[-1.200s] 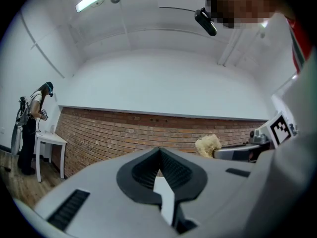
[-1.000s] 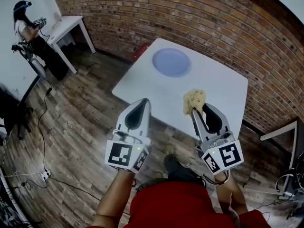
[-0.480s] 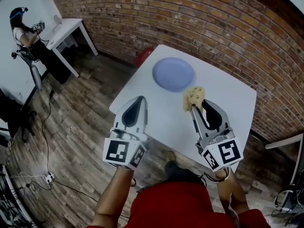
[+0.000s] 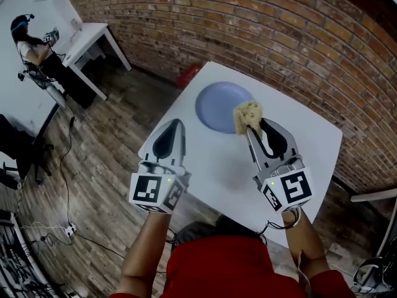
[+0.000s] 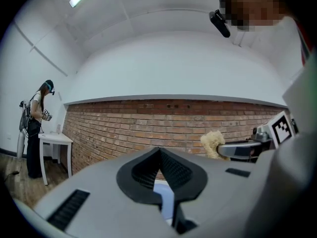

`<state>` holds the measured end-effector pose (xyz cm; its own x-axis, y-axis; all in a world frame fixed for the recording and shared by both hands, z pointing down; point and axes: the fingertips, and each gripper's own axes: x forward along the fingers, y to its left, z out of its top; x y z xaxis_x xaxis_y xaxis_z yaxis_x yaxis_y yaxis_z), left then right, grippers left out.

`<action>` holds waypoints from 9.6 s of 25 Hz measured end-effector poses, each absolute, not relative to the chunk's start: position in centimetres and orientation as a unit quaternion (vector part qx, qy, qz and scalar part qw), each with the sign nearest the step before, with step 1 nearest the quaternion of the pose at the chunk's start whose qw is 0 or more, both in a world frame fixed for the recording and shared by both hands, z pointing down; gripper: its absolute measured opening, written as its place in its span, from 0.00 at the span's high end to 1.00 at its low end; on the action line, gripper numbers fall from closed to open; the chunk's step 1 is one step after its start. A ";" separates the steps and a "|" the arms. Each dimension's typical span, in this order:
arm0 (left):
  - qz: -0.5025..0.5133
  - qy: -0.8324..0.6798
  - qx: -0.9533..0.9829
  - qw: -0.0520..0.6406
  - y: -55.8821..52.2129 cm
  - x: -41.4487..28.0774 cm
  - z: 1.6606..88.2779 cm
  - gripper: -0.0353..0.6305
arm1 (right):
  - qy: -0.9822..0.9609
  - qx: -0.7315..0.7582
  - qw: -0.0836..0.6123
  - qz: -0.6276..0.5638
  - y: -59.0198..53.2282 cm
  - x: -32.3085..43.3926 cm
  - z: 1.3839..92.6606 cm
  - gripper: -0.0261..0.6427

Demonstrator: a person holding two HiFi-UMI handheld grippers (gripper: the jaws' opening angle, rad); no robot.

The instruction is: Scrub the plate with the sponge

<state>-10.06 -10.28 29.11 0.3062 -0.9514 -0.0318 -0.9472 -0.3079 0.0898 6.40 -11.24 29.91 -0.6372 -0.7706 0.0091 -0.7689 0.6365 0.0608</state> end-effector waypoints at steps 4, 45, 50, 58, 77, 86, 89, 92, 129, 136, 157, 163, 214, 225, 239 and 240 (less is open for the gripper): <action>-0.025 -0.590 0.806 0.041 -12.9 -10.2 30.7 0.93 | -0.902 0.431 0.022 -0.020 -13.6 6.5 30.8 0.78; 0.129 -0.564 0.782 0.233 -31.4 -11.5 48.5 0.92 | -0.874 0.434 0.205 0.073 -33.0 -1.3 46.0 0.78; 0.144 -0.565 0.770 0.259 -31.9 -12.3 50.9 0.90 | -0.872 0.412 0.253 0.076 -34.5 -2.9 48.1 0.78; 0.165 -0.561 0.754 0.300 -32.7 -12.9 53.6 0.74 | -0.861 0.374 0.328 0.111 -35.6 -5.3 52.4 0.78; 0.239 -0.512 0.747 0.351 -32.2 -12.2 58.2 0.81 | -0.834 0.355 0.402 0.131 -36.1 -7.7 57.2 0.78; 0.246 -0.526 0.737 0.346 -32.1 -12.4 58.7 0.85 | -0.822 0.369 0.415 0.126 -37.0 -5.6 57.9 0.78; 0.246 -0.527 0.736 0.346 -32.2 -12.4 58.6 0.85 | -0.814 0.382 0.417 0.131 -37.6 -3.9 58.0 0.78; 0.246 -0.528 0.736 0.346 -32.2 -12.4 58.5 0.86 | -0.804 0.400 0.419 0.135 -38.3 -2.0 57.9 0.78; 0.241 -0.533 0.733 0.347 -32.0 -12.5 58.6 0.86 | -0.787 0.406 0.429 0.176 -35.4 -0.9 58.3 0.78; 0.242 -0.531 0.733 0.350 -32.0 -12.4 58.7 0.86 | -0.760 0.445 0.437 0.186 -36.4 4.4 58.5 0.78; 0.232 -0.539 0.726 0.357 -32.0 -12.5 58.6 0.87 | -0.812 0.351 0.424 0.196 -30.4 -6.6 58.3 0.78; 0.233 -0.538 0.728 0.356 -32.0 -12.5 58.7 0.87 | -0.791 0.379 0.435 0.203 -31.8 -1.9 58.7 0.78; 0.247 -0.530 0.736 0.340 -32.0 -12.4 58.7 0.86 | -0.754 0.425 0.453 0.213 -29.9 5.0 58.8 0.78; 0.199 -0.555 0.762 0.268 -31.3 -13.4 54.5 0.80 | -0.784 0.465 0.372 0.177 -30.1 4.9 54.0 0.78; 0.086 -0.509 0.851 0.093 -25.7 -9.2 39.4 0.89 | -0.881 0.453 0.126 0.057 -25.6 1.1 39.0 0.78; 0.080 -0.507 0.854 0.083 -25.2 -9.1 38.7 0.89 | -0.885 0.450 0.112 0.051 -25.0 1.0 38.1 0.78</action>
